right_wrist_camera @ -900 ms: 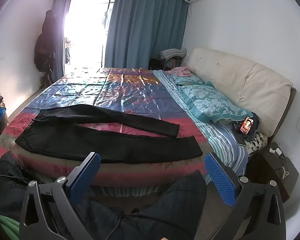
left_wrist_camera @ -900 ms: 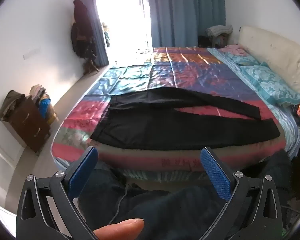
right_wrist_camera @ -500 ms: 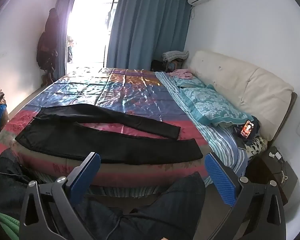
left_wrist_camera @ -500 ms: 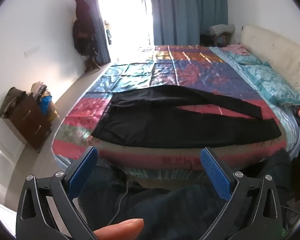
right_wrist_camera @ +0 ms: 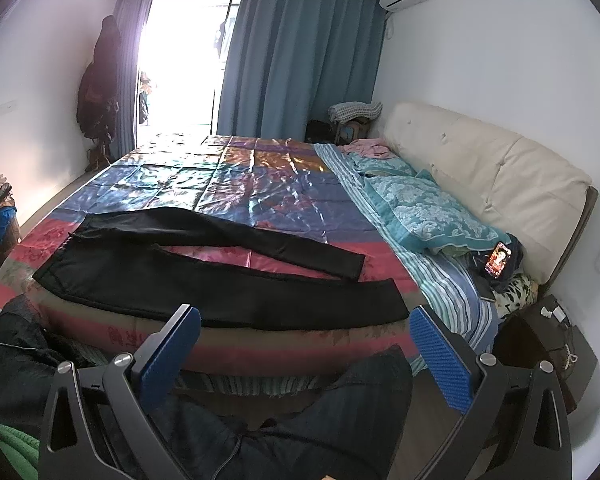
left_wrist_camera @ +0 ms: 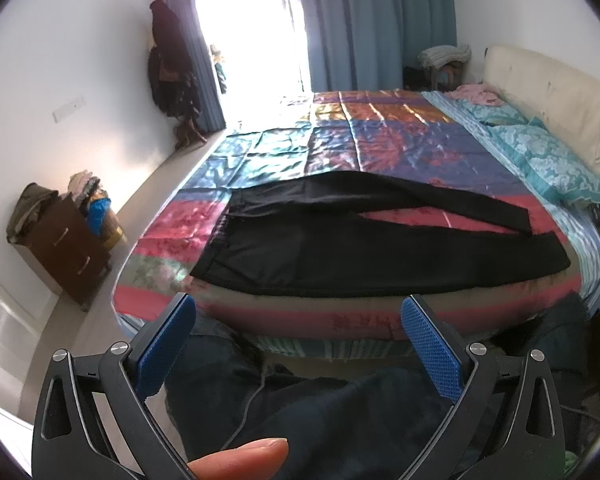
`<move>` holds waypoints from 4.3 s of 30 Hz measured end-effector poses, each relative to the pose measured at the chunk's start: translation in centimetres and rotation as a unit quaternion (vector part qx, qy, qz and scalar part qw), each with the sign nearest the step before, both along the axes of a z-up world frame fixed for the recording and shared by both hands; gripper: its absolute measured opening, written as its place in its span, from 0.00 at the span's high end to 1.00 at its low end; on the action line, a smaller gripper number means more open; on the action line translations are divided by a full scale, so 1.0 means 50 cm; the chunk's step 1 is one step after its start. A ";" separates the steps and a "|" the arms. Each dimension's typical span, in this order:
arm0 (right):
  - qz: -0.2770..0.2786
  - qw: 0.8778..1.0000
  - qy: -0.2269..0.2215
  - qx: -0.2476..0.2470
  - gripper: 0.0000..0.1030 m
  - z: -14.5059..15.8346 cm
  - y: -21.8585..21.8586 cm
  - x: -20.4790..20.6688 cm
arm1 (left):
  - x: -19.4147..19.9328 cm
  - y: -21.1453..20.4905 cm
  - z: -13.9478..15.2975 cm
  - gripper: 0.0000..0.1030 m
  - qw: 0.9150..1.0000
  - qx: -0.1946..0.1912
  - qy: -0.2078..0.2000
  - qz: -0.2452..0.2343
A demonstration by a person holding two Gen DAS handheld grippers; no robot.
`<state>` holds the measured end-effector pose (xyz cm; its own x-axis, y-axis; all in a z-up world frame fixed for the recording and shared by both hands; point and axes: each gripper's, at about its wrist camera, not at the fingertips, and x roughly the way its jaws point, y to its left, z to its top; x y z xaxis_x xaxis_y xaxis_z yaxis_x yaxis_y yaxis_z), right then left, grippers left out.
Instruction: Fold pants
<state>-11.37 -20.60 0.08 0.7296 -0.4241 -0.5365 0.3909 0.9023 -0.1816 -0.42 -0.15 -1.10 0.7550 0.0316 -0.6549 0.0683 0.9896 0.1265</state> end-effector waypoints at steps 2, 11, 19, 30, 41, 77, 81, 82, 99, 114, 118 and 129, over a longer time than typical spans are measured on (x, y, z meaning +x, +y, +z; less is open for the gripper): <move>0.001 1.000 0.002 0.002 0.00 0.001 0.001 0.003 | 0.000 0.000 0.000 0.00 1.000 0.000 0.000 0.000; 0.002 1.000 0.002 0.001 0.00 0.002 0.003 0.006 | 0.002 0.001 0.001 0.00 1.000 0.001 0.001 0.000; 0.006 1.000 0.006 0.000 0.00 0.000 0.006 0.008 | 0.001 0.004 0.001 0.00 1.000 0.002 0.002 0.002; 0.007 1.000 0.007 0.000 0.00 -0.001 0.006 0.009 | 0.001 0.008 0.001 0.00 1.000 0.003 0.002 0.000; 0.007 1.000 0.007 -0.001 0.00 -0.001 0.008 0.010 | 0.002 0.002 0.004 0.00 1.000 0.004 0.003 0.001; 0.009 1.000 0.015 0.003 0.00 -0.021 0.025 0.018 | 0.002 -0.004 0.006 0.00 1.000 0.007 0.004 0.001; 0.009 1.000 0.015 0.003 0.00 -0.021 0.023 0.018 | 0.002 -0.004 0.007 0.00 1.000 0.007 0.003 0.001; 0.009 1.000 0.015 0.003 0.00 -0.021 0.023 0.019 | 0.002 -0.004 0.007 0.00 1.000 0.007 0.003 0.000; 0.009 1.000 0.016 0.005 0.00 -0.019 0.020 0.021 | 0.003 -0.004 0.005 0.00 1.000 0.009 0.004 0.000; 0.010 1.000 0.020 0.005 0.00 -0.023 0.021 0.023 | 0.002 -0.007 0.006 0.00 1.000 0.010 0.004 0.000; 0.011 1.000 0.020 0.005 0.00 -0.028 0.024 0.023 | 0.002 -0.005 0.004 0.00 1.000 0.010 0.004 0.000; 0.012 1.000 0.022 0.006 0.00 -0.029 0.025 0.023 | 0.001 -0.007 0.004 0.00 1.000 0.010 0.004 0.000</move>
